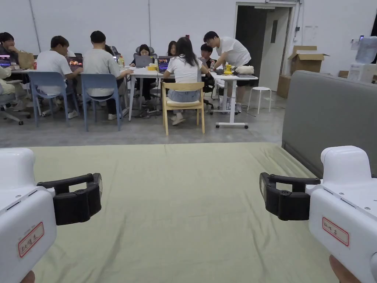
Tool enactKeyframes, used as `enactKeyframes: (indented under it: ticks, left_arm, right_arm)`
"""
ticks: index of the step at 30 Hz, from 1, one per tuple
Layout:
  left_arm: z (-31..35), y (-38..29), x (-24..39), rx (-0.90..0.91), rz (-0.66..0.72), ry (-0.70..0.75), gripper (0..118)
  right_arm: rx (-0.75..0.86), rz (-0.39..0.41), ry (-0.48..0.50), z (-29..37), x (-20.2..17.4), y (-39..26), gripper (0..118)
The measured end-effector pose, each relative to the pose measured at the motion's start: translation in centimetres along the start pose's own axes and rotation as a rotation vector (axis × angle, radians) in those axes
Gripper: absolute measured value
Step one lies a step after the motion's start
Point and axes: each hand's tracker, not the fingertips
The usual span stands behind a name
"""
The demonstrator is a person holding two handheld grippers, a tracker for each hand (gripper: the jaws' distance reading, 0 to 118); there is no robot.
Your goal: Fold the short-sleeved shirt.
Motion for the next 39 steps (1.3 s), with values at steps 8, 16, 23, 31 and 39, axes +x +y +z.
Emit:
enactKeyframes:
  ticks: [8,16,23,31,39]
  left_arm:
    - [0.0,-0.1,0.0,-0.005,0.0,0.005,118]
    - [-0.1,0.2,-0.1,-0.002,0.008,0.004,118]
    - [-0.3,0.0,-0.2,-0.011,0.009,0.002,118]
    - [-0.6,-0.1,-0.2,-0.024,0.013,-0.003,118]
    - [-1.0,-0.4,0.2,-0.042,0.008,-0.013,118]
  right_arm:
    - [0.002,-0.008,0.001,0.0,0.2,-0.1,118]
    - [0.028,0.0,0.019,0.1,0.1,0.0,118]
    - [0.043,0.015,0.004,0.3,-0.1,0.0,118]
    - [0.063,-0.04,0.022,0.5,0.3,-0.7,118]
    - [0.034,-0.109,0.004,-0.3,0.8,-0.5,118]
